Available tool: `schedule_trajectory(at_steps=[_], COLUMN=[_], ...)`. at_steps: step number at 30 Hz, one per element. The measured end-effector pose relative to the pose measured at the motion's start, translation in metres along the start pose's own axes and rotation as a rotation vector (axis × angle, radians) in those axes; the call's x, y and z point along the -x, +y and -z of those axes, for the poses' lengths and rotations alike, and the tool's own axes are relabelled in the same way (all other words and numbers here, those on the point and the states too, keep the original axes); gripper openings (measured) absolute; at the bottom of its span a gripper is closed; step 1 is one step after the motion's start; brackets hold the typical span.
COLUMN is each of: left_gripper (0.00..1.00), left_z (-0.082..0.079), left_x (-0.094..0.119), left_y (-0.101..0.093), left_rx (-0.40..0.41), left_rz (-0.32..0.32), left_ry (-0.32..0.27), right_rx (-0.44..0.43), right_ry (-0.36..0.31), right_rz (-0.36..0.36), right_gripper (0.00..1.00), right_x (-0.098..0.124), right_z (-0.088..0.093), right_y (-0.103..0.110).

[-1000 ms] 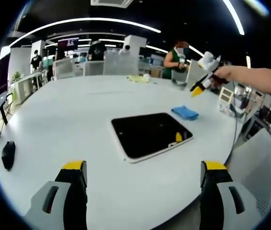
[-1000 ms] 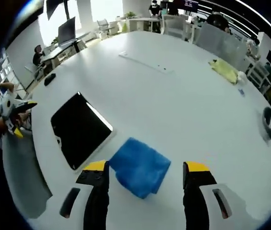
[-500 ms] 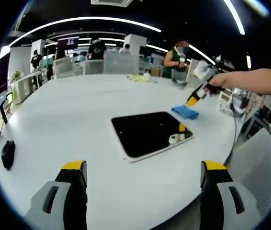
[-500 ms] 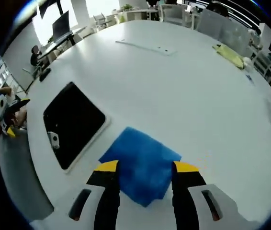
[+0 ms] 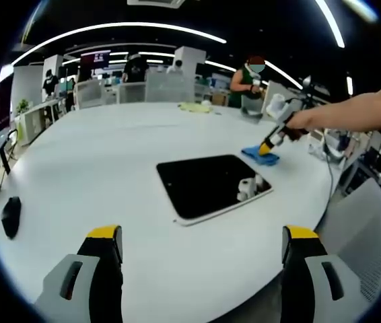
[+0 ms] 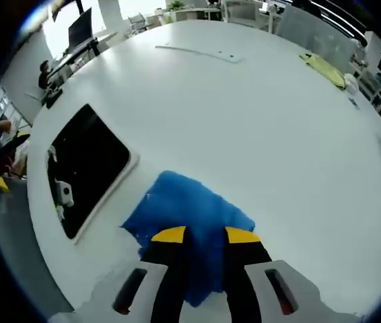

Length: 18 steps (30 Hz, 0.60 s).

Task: Wipe the mirror surface with the cleaning cloth until all visible marks leave the cleaned area.

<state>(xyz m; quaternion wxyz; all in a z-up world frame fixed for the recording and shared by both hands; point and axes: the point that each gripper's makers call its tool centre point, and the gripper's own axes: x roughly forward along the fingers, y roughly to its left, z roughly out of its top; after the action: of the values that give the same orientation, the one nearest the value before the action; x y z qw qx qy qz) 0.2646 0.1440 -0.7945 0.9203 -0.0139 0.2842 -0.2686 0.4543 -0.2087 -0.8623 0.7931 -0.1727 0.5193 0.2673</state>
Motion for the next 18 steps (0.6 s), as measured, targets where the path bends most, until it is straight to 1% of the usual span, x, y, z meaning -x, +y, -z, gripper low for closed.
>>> schedule_trajectory(at_steps=[1,3,4,6,7,9,13,18], left_gripper=[0.99,0.99,0.99,0.99,0.99,0.99,0.99,0.99], left_z=[0.0005,0.0011,0.0013,0.0017,0.0016,0.0018,0.0022,0.0024], left_x=[-0.0004,-0.0007,-0.0008,-0.001,-0.0011,-0.0011,-0.0013,-0.0016], left_y=[-0.0001,-0.0006,-0.0006,-0.0009,-0.001,-0.0013,-0.0022,-0.0023], left_rx=[0.0,-0.001,-0.002,-0.003,-0.004,-0.003,-0.006,-0.011], left_rz=[0.001,0.003,0.003,0.004,0.004,0.005,0.007,0.008], left_ry=[0.002,0.005,0.006,0.008,0.009,0.01,0.013,0.014], right_rx=[-0.023,-0.036,-0.029,0.014,0.016,0.013,-0.024,-0.023], right_ry=[0.004,-0.001,0.001,0.009,0.012,0.02,0.029,0.033], right_rz=[-0.005,-0.005,-0.002,0.016,0.02,0.027,0.032,0.045], right_gripper=[0.04,0.03,0.03,0.02,0.02,0.01,0.01,0.0], right_x=[-0.0003,-0.0005,-0.0005,-0.0005,-0.0015,-0.0014,-0.0016,-0.0005], right_z=[0.0011,0.0005,0.0009,0.0007,0.0003,0.0,0.0005,0.0004], right_y=[-0.0017,-0.002,-0.0011,-0.0004,-0.0002,-0.0004,-0.0023,-0.0006])
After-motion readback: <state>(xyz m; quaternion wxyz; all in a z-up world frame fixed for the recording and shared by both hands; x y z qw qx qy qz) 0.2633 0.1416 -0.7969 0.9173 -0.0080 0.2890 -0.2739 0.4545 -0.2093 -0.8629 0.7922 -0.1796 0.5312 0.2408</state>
